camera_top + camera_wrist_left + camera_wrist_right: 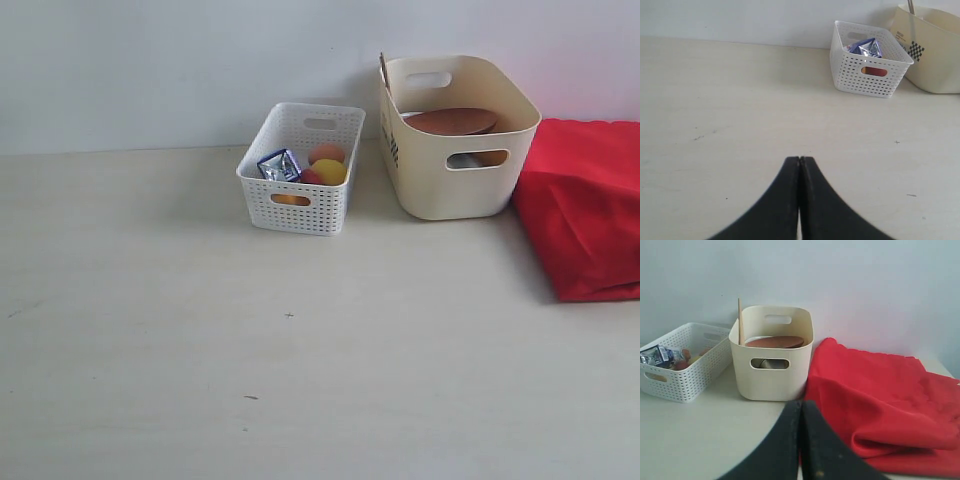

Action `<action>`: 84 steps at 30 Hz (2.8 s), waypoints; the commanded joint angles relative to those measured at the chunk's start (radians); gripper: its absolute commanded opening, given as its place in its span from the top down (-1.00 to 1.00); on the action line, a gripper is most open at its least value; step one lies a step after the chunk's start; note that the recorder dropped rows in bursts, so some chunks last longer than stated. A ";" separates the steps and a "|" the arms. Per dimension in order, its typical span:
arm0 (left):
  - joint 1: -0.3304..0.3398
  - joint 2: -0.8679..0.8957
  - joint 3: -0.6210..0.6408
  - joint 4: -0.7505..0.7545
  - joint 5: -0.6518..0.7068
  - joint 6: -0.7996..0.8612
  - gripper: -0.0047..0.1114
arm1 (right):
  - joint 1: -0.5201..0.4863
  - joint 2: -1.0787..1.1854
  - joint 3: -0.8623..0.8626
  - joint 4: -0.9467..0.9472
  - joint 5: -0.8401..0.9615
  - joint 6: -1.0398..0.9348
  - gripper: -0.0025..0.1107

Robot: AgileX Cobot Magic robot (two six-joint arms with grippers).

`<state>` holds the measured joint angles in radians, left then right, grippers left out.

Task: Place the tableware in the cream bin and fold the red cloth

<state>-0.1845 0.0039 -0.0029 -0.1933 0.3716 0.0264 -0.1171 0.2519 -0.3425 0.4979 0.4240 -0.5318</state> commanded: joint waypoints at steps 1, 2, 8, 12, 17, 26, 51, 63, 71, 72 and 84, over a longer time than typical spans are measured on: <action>-0.004 -0.004 0.003 0.004 -0.011 -0.004 0.92 | 0.000 -0.007 0.004 -0.004 -0.008 0.003 0.96; -0.004 -0.004 0.003 0.004 -0.011 -0.004 0.92 | 0.000 -0.007 0.004 -0.004 -0.008 0.003 0.96; -0.004 -0.004 0.003 0.007 -0.011 -0.002 0.92 | 0.000 -0.007 0.004 -0.004 -0.008 0.003 0.96; 0.020 -0.004 0.003 0.084 -0.020 0.017 0.92 | 0.000 -0.007 0.004 -0.004 -0.008 0.003 0.96; 0.105 -0.004 0.003 0.104 -0.022 0.017 0.92 | 0.000 -0.007 0.004 -0.004 -0.008 0.003 0.96; 0.239 -0.004 0.003 0.125 -0.021 -0.010 0.92 | 0.000 -0.007 0.004 -0.004 -0.008 0.003 0.96; 0.205 -0.004 0.003 0.129 -0.019 -0.007 0.92 | 0.000 -0.007 0.004 -0.004 -0.008 0.003 0.96; 0.205 -0.004 0.003 0.129 -0.019 -0.005 0.92 | 0.000 -0.007 0.004 -0.004 -0.008 0.003 0.96; 0.205 -0.004 0.003 0.129 -0.019 -0.005 0.92 | 0.000 -0.007 0.004 0.058 -0.008 0.007 0.96; 0.205 -0.004 0.003 0.129 -0.019 -0.005 0.92 | 0.000 -0.003 0.004 0.076 -0.008 0.007 0.96; 0.205 -0.004 0.003 0.129 -0.019 -0.005 0.92 | 0.141 -0.105 0.146 0.054 -0.086 -0.025 0.96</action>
<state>0.0265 0.0039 -0.0029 -0.0678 0.3657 0.0261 0.0221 0.1518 -0.2021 0.5516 0.3487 -0.5685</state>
